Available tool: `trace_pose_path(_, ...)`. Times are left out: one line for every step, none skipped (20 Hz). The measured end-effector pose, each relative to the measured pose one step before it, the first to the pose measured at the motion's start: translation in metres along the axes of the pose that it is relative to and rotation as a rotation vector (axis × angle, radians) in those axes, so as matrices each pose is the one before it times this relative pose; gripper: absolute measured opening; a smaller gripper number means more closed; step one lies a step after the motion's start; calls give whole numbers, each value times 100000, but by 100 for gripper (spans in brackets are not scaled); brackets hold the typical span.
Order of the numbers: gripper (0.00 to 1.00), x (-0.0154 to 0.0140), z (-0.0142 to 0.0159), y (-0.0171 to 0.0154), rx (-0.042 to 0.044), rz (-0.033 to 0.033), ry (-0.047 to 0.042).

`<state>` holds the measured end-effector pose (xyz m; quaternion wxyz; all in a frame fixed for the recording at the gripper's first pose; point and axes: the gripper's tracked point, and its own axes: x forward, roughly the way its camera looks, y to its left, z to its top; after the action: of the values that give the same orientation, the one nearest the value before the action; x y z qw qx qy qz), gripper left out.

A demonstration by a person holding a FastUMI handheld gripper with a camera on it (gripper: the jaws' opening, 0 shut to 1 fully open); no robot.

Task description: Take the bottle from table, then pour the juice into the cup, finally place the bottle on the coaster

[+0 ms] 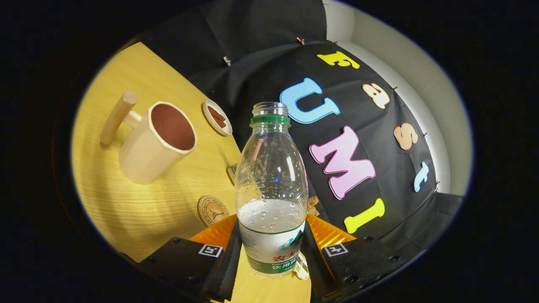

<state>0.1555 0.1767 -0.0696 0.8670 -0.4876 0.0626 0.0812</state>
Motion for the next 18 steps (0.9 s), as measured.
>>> trace_pose_path(72, 80, -10, 362, -2186, 541, 259)
trace_pose_path(72, 196, 3, 274, -2134, 361, 306)
trace_pose_path(72, 220, -64, 205, -2476, 343, 343)
trace_pose_path(72, 70, 88, 110, -2949, 116, 374)
trace_pose_path(71, 107, 11, -48, -3020, -354, 398)
trace_pose_path(71, 60, -55, -90, -2837, -397, 299)
trace_pose_path(72, 187, 52, -14, -2256, -160, 370)
trace_pose_path(72, 66, 131, 24, -1681, 22, 32)
trace_pose_path(72, 80, 111, 28, -1561, 7, -81)
trace_pose_path(72, 16, 74, -10, -1888, -45, -127)
trace_pose_path(72, 136, 134, -39, -2350, -297, -98)
trace_pose_path(72, -47, 125, -22, -2677, -284, -13)
trace_pose_path(72, -47, -16, -28, -2581, -212, -12)
trace_pose_path(72, 96, 30, 8, -2449, 12, 18)
trace_pose_path(72, -62, -58, 126, -2304, 244, 62)
trace_pose_path(72, 222, 11, 61, -2023, 188, -20)
trace_pose_path(71, 95, -12, 240, -1445, 188, 134)
trace_pose_path(72, -55, -83, 155, -932, 255, 254)
